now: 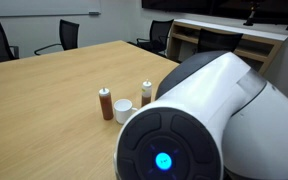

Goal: Pick up the orange cup and pour its contents in the silver pot.

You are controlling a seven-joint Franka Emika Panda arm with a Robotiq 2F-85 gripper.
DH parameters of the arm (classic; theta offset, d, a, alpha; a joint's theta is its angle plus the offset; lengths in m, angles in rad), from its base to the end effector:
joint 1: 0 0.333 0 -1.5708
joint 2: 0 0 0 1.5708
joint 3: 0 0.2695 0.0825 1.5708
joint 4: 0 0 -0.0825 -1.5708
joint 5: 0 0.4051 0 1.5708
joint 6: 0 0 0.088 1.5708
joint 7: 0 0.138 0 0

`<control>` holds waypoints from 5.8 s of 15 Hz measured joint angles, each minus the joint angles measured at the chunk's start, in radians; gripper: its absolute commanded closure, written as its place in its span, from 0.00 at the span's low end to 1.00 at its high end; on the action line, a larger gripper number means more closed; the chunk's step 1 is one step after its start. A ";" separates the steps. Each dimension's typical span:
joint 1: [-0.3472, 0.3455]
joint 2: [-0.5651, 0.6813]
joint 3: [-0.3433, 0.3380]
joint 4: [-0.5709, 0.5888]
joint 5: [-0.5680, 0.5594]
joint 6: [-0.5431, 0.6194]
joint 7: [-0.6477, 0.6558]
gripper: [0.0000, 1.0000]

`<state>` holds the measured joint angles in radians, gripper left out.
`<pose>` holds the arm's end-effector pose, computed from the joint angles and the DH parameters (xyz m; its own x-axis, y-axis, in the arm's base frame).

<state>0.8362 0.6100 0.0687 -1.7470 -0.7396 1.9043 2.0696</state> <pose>0.4264 0.4326 0.1325 0.6176 -0.4759 0.6262 -0.7233 -0.6564 0.2144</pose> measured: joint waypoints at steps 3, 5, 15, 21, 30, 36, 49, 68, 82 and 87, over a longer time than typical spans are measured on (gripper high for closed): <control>0.004 0.018 0.004 0.020 -0.015 -0.022 0.000 0.51; 0.004 0.028 0.004 0.032 -0.026 -0.032 0.000 0.51; -0.009 0.034 0.017 0.050 -0.044 -0.026 0.009 0.51; -0.071 0.035 0.033 0.011 0.038 0.151 0.041 0.51; -0.170 -0.003 0.015 -0.106 0.085 0.498 0.154 0.51; -0.202 -0.059 0.011 -0.219 0.090 0.653 0.178 0.51; -0.216 -0.142 -0.080 -0.390 0.126 1.102 0.274 0.51; -0.397 0.023 0.085 -0.233 0.634 1.548 0.241 0.51; -0.658 0.361 0.425 0.029 0.789 1.548 -0.026 0.51; -0.724 0.504 0.522 0.091 0.788 1.548 -0.107 0.51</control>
<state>0.1119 1.1143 0.5903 -1.6564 0.0480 3.4520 1.9626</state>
